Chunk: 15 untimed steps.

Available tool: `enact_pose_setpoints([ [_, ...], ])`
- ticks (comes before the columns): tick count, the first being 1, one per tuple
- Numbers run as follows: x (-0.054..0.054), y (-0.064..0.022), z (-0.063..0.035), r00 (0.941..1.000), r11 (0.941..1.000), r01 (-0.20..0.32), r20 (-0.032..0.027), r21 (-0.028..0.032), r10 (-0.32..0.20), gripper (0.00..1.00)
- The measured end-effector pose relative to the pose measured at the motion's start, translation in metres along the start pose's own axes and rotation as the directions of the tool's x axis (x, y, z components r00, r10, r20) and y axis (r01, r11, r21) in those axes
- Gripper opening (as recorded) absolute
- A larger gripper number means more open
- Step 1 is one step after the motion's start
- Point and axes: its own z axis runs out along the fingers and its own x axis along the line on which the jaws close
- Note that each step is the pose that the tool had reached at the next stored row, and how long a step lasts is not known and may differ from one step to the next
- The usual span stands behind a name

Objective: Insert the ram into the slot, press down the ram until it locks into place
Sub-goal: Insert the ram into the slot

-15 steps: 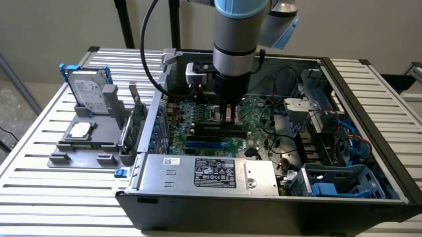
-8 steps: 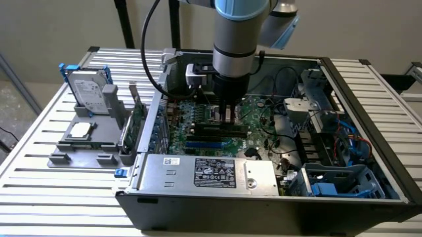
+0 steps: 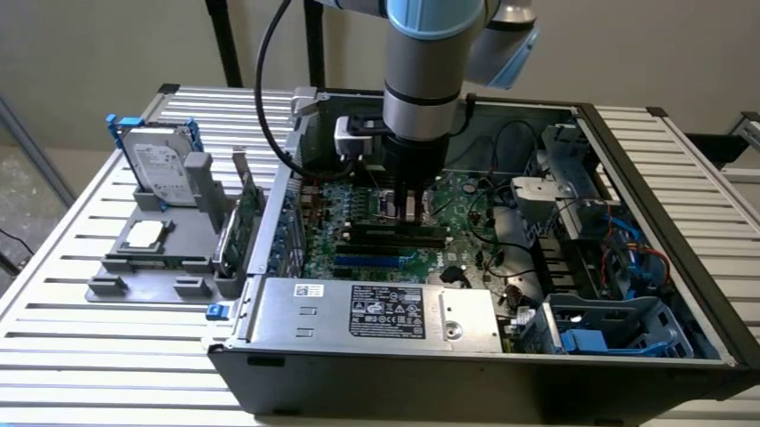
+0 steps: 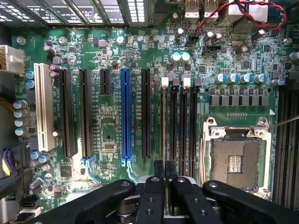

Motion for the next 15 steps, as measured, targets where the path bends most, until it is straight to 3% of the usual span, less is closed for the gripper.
enact_pose_setpoints([
  [15, -0.0011, 0.0001, 0.0063, 1.0, 1.0, 0.0, -0.0017, 0.0, 0.0, 0.13],
])
